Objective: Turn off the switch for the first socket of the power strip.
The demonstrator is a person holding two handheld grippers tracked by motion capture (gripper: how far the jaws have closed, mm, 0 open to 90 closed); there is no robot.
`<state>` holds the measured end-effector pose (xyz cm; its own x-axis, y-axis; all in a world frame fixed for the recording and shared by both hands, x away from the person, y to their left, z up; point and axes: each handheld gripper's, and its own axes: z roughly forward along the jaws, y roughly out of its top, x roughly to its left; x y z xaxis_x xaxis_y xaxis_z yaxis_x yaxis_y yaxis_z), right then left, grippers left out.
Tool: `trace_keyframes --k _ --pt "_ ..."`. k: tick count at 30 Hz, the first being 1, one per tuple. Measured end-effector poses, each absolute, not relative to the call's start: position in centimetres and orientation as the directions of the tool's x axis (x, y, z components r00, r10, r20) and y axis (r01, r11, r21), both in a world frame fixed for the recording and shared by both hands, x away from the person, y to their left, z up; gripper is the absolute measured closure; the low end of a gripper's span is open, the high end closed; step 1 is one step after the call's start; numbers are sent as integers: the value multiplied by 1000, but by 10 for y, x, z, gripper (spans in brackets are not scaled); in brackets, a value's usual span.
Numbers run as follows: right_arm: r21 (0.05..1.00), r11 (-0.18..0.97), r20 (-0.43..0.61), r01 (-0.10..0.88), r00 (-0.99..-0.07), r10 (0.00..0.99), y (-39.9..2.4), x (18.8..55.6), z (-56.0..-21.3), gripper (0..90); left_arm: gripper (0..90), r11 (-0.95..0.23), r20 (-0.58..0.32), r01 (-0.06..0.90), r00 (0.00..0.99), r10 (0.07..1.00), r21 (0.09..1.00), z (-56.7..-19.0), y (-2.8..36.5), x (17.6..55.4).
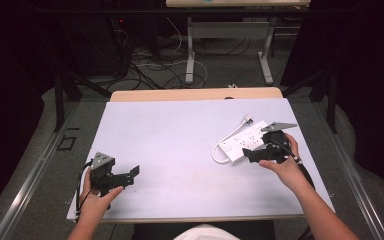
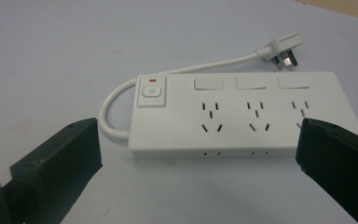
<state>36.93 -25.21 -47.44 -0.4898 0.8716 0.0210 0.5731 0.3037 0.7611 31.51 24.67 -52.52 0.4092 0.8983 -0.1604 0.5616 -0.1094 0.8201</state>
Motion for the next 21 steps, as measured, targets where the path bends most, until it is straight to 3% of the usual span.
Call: trace_keyframes --k 21 --pt "802 256 47 539 -485 873 -271 330 -488 0 3 -108 -161 558 410 898 823 -525 246 315"
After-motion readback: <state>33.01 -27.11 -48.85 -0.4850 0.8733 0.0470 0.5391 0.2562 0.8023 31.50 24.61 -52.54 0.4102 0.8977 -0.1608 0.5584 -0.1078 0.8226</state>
